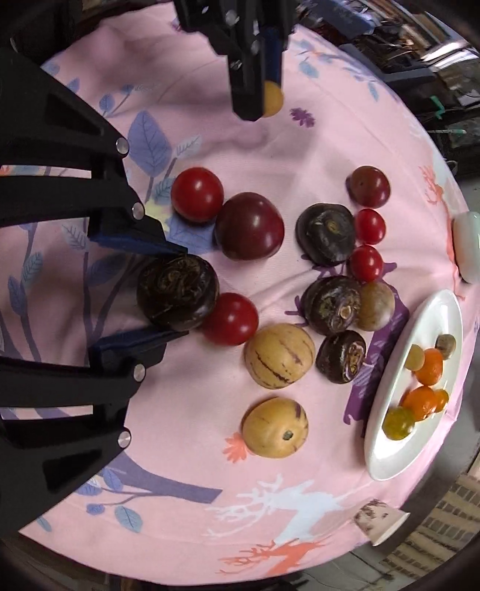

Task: Organize fruits
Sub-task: 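Grasp a small olive-brown fruit with the left tool while the right tool grasps a dark brown fruit, then carry both held fruits over the white plate and open both tools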

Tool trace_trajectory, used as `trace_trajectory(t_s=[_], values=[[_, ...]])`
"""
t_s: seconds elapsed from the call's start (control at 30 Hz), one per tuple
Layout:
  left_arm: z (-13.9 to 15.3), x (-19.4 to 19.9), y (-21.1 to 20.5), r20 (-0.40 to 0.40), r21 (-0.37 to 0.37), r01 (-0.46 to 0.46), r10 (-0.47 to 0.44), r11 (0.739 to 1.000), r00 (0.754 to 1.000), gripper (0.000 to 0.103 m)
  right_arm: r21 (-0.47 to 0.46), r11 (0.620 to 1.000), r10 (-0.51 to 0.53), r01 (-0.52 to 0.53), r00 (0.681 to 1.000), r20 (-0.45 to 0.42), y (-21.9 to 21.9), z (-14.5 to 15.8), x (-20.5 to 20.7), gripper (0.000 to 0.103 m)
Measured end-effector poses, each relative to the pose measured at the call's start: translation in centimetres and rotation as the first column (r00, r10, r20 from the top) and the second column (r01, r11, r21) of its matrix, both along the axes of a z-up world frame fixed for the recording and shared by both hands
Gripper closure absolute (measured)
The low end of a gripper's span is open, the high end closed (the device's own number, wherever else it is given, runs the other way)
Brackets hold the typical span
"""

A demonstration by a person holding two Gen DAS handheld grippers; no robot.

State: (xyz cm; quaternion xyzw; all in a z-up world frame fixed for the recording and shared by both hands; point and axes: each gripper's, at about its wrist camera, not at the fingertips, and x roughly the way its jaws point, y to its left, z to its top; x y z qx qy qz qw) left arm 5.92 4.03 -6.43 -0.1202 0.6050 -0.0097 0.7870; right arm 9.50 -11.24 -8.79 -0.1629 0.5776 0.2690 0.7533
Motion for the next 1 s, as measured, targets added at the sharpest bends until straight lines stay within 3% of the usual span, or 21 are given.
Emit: trace_trajectory(t_s=[0.2,0.43,1.0], values=[[0.5,0.0,-0.4,0.011,-0.006,0.01,-0.01,1.0,1.0,0.075,0.099,0.989,-0.1,0.107,0.993,-0.07,-3.4,1.2,0.7,0.066],[1.2,-0.4,-0.4,0.022,0.003,0.01,-0.01,1.0,1.0,0.075,0.141,0.969,-0.19,0.201,0.978,-0.088,-6.9,2.2,0.8,0.066],[3.6,0.8,0.0,0.092,0.001,0.011,-0.011,1.0,0.996,0.075,0.243,0.94,-0.236,0.24,0.971,-0.048,-9.4,6.1,2.0,0.066]])
